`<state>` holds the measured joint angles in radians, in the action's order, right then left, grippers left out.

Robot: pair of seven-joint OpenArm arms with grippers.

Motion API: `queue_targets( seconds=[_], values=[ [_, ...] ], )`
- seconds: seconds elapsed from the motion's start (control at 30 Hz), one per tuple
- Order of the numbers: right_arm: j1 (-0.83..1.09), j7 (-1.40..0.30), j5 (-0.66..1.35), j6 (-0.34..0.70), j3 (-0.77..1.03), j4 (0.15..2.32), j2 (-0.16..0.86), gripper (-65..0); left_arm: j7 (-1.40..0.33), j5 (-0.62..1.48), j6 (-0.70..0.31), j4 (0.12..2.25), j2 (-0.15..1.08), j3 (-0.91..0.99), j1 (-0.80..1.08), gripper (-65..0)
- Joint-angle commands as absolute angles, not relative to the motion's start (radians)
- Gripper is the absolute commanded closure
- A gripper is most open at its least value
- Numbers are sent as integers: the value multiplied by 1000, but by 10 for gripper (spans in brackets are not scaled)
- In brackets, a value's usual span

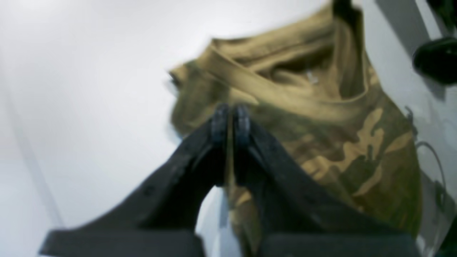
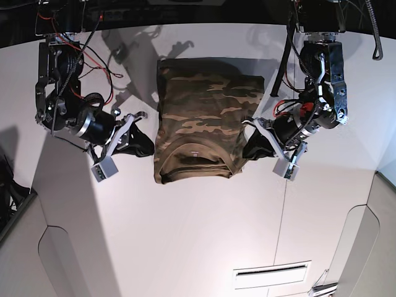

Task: Fold the T-shirt properly
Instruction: 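Hold the bundle sides with both grippers and tuck them under to square it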

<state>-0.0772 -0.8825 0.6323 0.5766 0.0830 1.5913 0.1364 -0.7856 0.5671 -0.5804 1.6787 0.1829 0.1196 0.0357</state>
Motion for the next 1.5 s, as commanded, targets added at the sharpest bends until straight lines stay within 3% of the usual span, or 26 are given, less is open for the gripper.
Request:
queue_targets(
  seconds=[0.0, 0.23, 0.5, 0.7, 0.8, 1.0, 1.23, 1.37, 1.47],
  values=[
    [-113, -859, 656, 584, 81, 1611, 122, 0, -775, 603, -587, 1702, 198, 134, 25, -36],
    [-215, -802, 562, 584, 43, 1548, 26, 0, -783, 701, -595, 1717, 207, 162, 72, -36],
    [-361, -613, 368, 583, -131, 1172, 14, 0, -783, 695, -595, 1717, 208, 162, 100, -36],
    [-437, -538, 336, 583, -190, 959, 14, 0, -783, 688, -595, 1715, 208, 162, 103, -36],
    [-437, -553, 337, 583, -170, 983, 14, 0, -783, 673, -595, 1715, 208, 162, 103, -36],
    [-432, -736, 412, 583, -82, 1179, 14, 0, -785, 685, -595, 1738, 236, 165, 107, -36],
    [-301, -932, 625, 584, -18, 1493, 14, 0, -786, 730, -596, 1960, 265, 178, 252, -36],
    [-204, -894, 634, 585, -70, 1499, 14, 0, -723, 725, -599, 1978, 255, 178, 327, -36],
    [-130, -814, 527, 584, -112, 1474, 15, 0, -715, 712, -599, 1950, 219, 178, 357, -36]
  ],
)
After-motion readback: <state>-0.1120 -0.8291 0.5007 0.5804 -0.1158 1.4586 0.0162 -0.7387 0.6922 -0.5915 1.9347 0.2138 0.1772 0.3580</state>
